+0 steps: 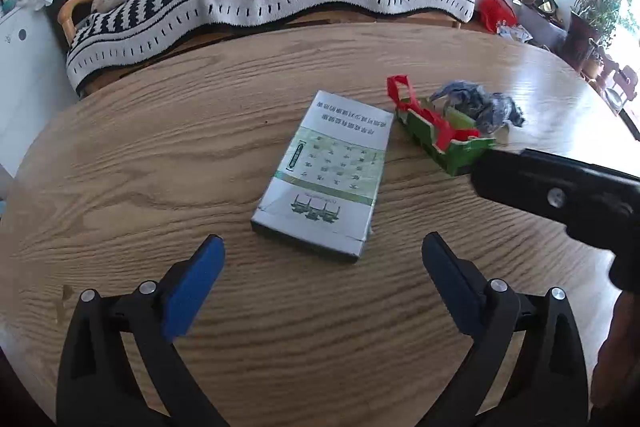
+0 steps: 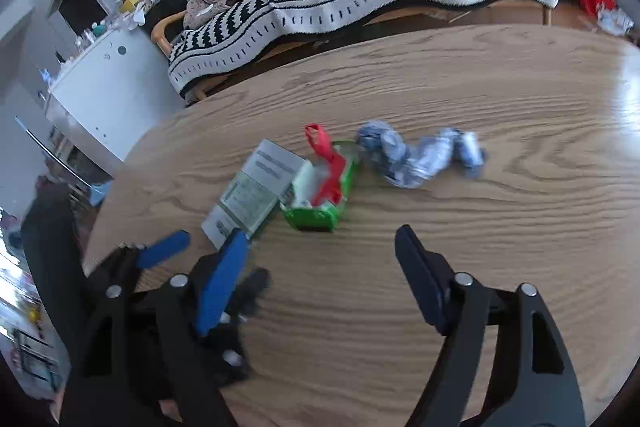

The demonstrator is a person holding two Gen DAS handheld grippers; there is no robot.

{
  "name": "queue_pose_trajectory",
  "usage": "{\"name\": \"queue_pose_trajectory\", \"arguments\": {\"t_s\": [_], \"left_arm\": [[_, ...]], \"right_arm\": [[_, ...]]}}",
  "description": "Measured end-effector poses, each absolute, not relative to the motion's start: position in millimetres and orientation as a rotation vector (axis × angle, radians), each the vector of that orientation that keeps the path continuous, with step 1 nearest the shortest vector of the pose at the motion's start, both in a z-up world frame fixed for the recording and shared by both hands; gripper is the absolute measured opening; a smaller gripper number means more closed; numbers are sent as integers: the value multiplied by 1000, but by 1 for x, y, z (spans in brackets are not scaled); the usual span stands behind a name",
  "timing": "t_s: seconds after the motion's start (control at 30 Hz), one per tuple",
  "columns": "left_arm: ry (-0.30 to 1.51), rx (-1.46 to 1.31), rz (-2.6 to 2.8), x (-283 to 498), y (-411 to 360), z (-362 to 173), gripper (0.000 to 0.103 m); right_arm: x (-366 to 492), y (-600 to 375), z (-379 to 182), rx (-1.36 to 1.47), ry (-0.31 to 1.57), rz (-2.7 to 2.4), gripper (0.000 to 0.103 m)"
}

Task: Collect trash
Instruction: 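Grasp the white leaflet with the left tool while the right tool grasps the green box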

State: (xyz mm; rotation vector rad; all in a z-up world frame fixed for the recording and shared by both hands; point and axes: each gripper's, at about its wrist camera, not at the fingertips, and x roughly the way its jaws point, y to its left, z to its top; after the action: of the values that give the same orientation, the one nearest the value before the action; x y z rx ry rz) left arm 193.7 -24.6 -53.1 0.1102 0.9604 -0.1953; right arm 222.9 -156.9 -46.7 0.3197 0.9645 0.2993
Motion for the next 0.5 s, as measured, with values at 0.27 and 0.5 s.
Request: {"name": "queue_pose_trajectory", "arguments": {"t_s": [0.27,0.5], "left_arm": [[934,95,-180,209,-21,-55,85],[931,100,-223,202,-31,-49,58]], "right_arm": [[244,-142,-60,274,983,295,54],[236,-145,-53,204,968,295,34]]}}
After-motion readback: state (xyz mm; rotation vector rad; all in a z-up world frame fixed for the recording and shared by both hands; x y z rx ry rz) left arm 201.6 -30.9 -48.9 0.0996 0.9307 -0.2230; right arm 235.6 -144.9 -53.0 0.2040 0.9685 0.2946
